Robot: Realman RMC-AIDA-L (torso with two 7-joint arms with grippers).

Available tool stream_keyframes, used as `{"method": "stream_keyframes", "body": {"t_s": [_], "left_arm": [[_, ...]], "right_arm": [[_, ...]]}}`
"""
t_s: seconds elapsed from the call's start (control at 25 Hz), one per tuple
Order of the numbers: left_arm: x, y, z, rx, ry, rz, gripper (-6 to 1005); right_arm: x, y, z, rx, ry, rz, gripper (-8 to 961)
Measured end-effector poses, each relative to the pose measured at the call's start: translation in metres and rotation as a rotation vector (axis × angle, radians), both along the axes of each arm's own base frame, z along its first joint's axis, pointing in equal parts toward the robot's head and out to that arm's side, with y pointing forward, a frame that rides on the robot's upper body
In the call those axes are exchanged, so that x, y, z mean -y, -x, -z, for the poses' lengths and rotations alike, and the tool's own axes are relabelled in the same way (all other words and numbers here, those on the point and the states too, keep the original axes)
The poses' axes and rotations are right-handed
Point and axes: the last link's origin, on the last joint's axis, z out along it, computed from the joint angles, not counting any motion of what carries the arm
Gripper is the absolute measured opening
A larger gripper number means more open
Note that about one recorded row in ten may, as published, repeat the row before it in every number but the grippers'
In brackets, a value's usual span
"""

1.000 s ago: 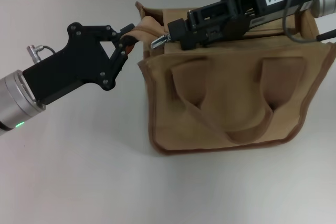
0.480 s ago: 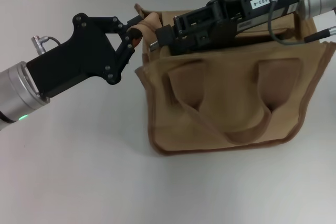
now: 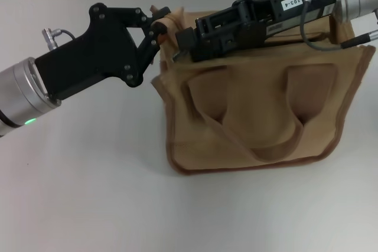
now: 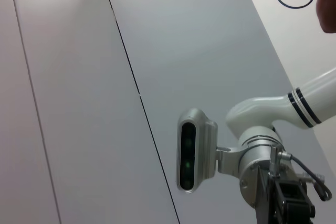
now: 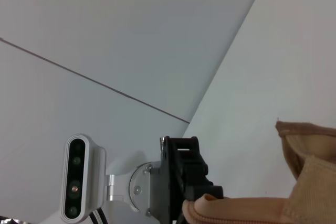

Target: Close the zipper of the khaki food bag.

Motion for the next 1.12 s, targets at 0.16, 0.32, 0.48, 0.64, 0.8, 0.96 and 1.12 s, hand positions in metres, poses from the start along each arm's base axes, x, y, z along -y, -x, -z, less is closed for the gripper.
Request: {"method": "stream_keyframes", "body": {"t_s": [0.16,0.32,0.48,0.64,0.8,0.96,1.12], "left_arm": [[-0.002,-0.003,-0.002,-0.001,0.011,0.012,42],[-0.003,-0.005,-0.002,0.004,0.018,0.016,43],[-0.006,-0.009,-0.002,0.01,0.033,0.014,44],[-0.008,-0.01,-0.002,0.013,0.038,0.008,45],[-0.011,-0.013,-0.004,0.027,0.045,0.004,46],[-0.012,-0.014,-0.005,0.029,0.049,0.002,47],[-0.014,-0.016,-0.005,0.031,0.057,0.003,48]], "right_arm": [[0.0,-0.002,-0.001,-0.01,-0.008,0.005,751],[0.001,-0.003,-0.002,-0.012,-0.006,0.004,751],[0.002,-0.004,-0.002,-0.017,-0.003,0.007,751],[0.002,-0.005,-0.002,-0.019,0.0,0.009,751],[0.003,-0.004,-0.001,-0.026,0.002,0.009,751],[0.005,-0.004,-0.001,-0.037,0.007,0.008,751],[0.006,-0.006,-0.003,-0.064,-0.001,0.019,751]]}}
